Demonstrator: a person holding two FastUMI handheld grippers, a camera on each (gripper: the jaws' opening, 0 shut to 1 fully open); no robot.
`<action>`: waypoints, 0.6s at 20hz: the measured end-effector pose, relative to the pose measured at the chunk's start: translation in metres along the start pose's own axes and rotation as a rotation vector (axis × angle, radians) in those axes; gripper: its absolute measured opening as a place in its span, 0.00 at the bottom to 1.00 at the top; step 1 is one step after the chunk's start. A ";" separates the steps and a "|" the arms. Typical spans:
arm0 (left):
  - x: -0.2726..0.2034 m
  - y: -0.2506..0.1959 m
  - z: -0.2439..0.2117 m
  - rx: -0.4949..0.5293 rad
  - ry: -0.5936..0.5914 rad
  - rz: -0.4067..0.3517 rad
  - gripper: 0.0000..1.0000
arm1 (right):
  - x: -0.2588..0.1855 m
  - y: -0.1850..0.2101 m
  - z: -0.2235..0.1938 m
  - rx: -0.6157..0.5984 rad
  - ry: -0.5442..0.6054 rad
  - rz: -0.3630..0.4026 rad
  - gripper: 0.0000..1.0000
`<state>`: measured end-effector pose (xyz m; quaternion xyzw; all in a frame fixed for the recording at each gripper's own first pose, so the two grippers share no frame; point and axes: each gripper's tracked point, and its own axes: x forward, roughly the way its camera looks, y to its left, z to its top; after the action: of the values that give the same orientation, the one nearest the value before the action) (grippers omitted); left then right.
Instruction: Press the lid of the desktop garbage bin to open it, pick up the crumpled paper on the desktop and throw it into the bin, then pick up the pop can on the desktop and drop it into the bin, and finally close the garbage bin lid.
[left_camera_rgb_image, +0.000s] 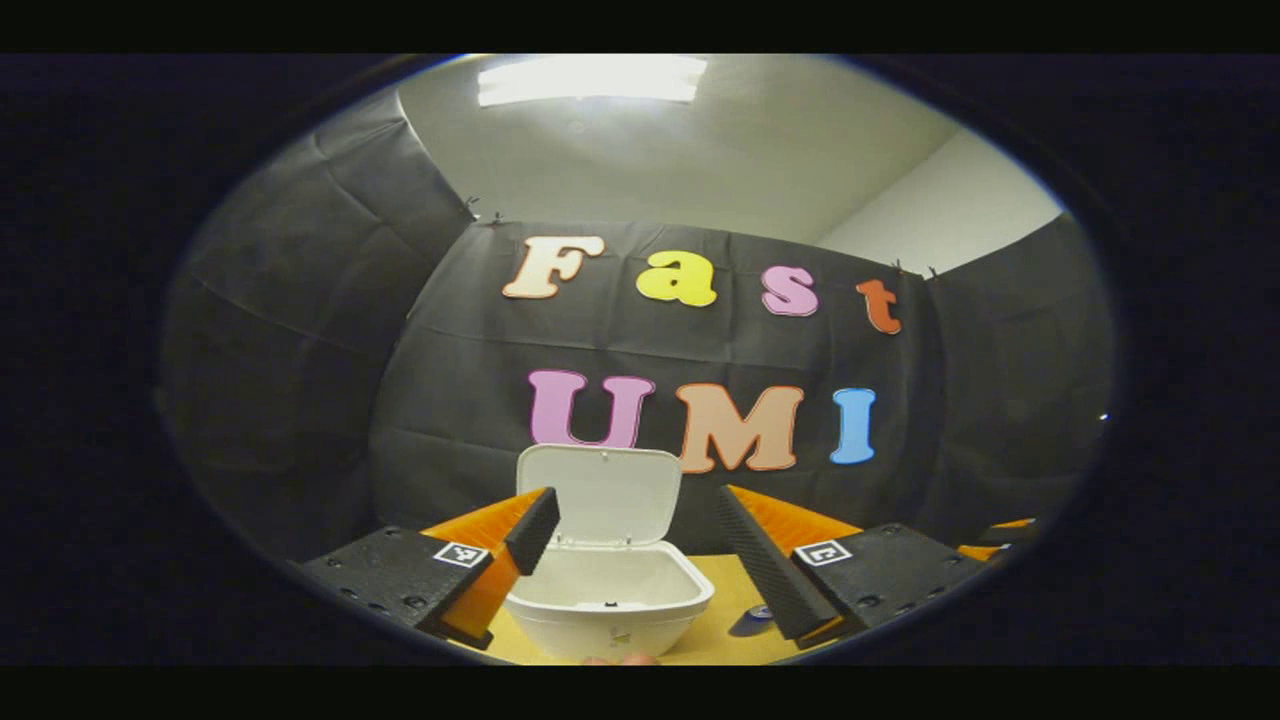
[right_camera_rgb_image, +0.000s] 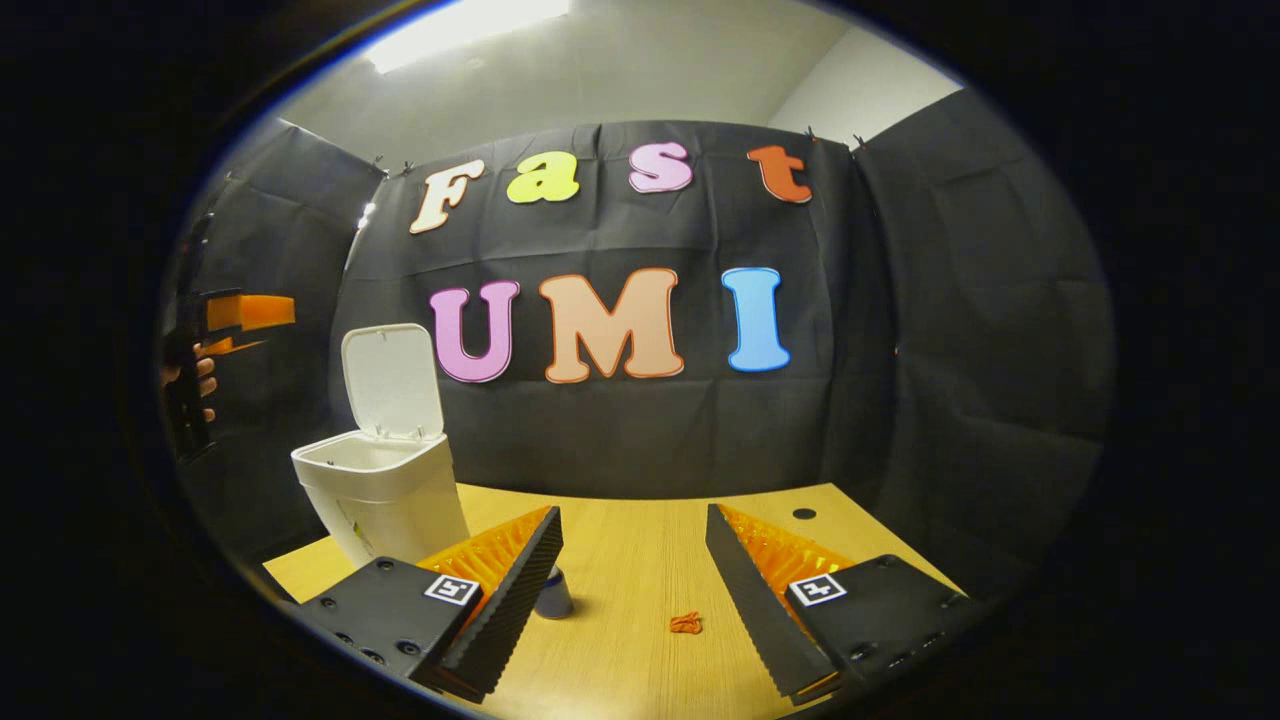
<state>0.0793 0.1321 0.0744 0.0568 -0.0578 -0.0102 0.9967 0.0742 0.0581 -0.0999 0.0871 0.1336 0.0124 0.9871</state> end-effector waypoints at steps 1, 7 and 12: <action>-0.004 -0.003 0.002 0.001 -0.011 -0.001 0.92 | 0.005 -0.004 -0.006 -0.003 0.007 -0.001 0.96; -0.029 -0.010 -0.003 0.032 0.005 0.017 0.93 | 0.068 -0.027 -0.094 -0.021 0.184 0.028 0.96; -0.046 -0.006 0.010 0.124 0.003 0.080 0.93 | 0.139 -0.047 -0.177 -0.034 0.406 0.023 0.97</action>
<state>0.0318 0.1264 0.0787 0.1163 -0.0588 0.0333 0.9909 0.1617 0.0486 -0.3124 0.0678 0.3285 0.0432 0.9411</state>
